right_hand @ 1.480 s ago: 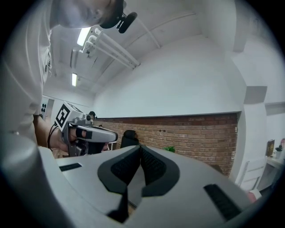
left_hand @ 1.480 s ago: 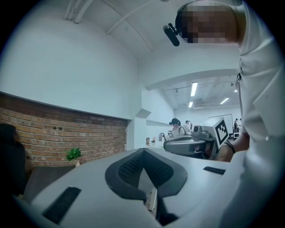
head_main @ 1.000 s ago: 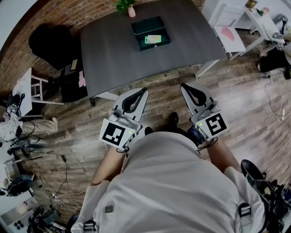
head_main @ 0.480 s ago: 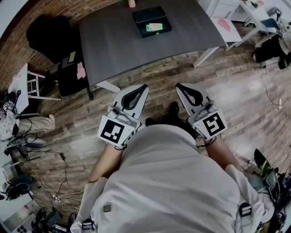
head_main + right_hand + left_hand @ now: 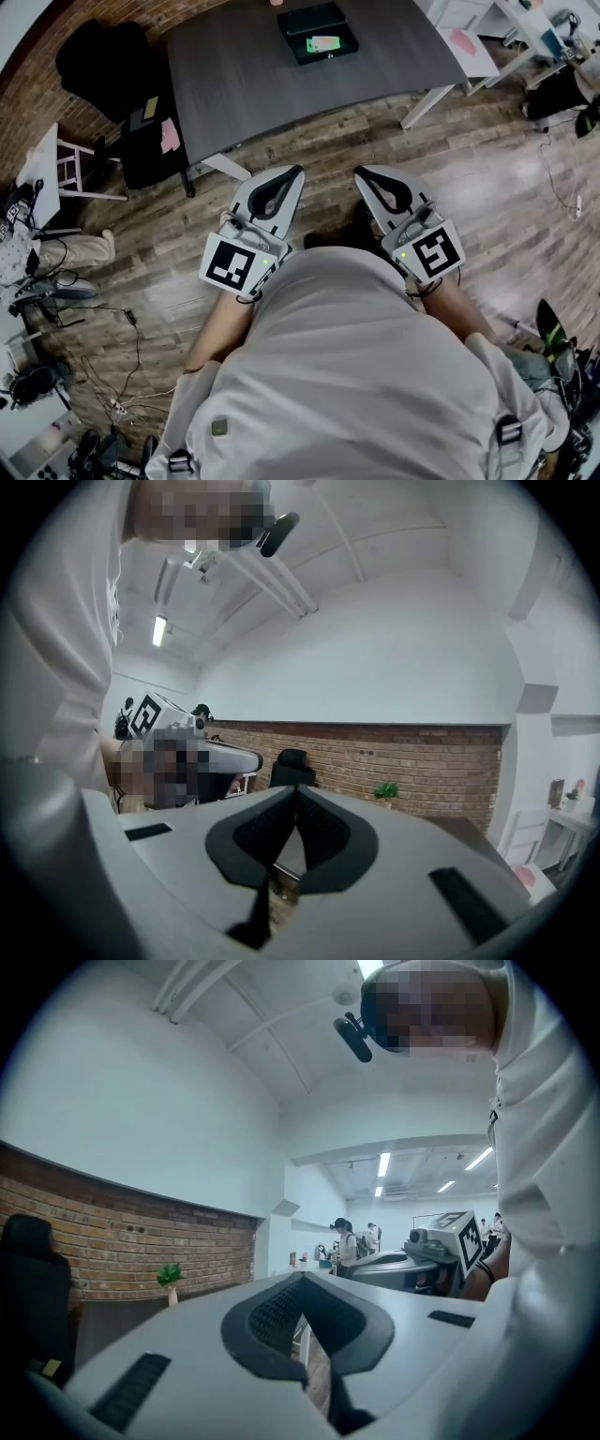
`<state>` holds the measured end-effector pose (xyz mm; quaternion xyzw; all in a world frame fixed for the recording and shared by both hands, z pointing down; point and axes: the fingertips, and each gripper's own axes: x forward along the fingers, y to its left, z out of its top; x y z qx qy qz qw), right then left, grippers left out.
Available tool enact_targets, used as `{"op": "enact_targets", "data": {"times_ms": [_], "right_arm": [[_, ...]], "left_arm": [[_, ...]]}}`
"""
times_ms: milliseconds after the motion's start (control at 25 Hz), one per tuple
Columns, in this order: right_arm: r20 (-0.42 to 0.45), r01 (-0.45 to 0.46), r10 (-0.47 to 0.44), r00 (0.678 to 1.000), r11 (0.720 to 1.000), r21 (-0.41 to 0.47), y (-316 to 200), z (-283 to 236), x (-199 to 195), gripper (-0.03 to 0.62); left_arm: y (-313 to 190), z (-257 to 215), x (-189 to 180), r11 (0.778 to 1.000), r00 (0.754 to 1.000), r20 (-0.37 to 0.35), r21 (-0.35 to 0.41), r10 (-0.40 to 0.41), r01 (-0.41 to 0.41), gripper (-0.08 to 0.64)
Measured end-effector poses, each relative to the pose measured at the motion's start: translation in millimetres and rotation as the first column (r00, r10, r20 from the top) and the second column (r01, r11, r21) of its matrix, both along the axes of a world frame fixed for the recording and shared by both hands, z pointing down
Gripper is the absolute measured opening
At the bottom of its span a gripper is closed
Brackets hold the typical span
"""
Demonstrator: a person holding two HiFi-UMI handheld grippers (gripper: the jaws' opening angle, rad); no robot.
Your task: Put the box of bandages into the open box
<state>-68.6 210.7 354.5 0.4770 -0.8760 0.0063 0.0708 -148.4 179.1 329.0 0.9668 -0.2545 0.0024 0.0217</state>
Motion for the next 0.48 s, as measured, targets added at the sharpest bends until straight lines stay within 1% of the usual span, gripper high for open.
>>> {"op": "enact_targets", "data": {"times_ms": [240, 480], "right_arm": [[-0.014, -0.015, 0.015, 1.0, 1.0, 0.01, 7.1, -3.1, -3.1, 0.021], [-0.029, -0.02, 0.021, 0.999, 1.0, 0.023, 10.0, -6.2, -2.4, 0.021]], "left_arm": [[5.9, -0.6, -6.2, 1.0, 1.0, -0.003, -0.001, 0.004, -0.004, 0.015], [8.5, -2.1, -4.0, 1.0, 1.0, -0.011, 0.002, 0.013, -0.013, 0.015]]}}
